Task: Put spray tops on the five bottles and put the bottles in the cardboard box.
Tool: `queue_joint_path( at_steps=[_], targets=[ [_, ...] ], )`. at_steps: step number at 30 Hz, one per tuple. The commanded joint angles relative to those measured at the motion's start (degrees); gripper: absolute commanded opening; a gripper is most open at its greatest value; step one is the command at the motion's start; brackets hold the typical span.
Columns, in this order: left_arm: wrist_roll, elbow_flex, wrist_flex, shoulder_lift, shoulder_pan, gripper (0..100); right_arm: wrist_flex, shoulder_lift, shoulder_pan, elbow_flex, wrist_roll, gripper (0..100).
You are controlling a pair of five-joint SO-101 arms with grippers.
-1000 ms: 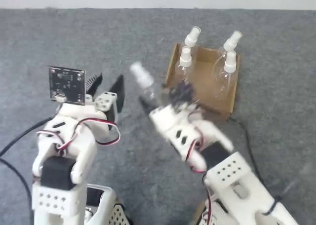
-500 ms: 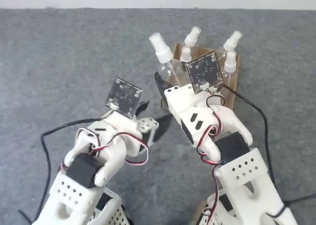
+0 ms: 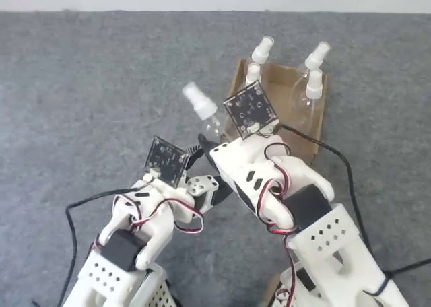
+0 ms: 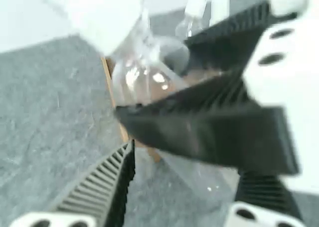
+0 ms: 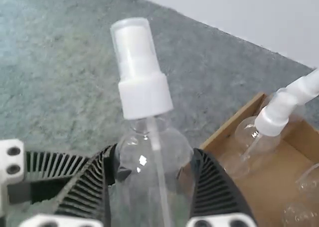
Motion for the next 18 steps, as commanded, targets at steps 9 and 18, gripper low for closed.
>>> queue_joint_path(
  at_steps=[9,18],
  targets=[
    [0.18,0.57,-1.67,-3.43,-0.35,31,10.59,-2.95,-0.22,-10.29,-0.35,0.6],
    [0.18,0.66,-1.58,-3.43,-0.35,31,12.44,-7.16,-0.22,-10.29,-0.18,0.6]
  ],
)
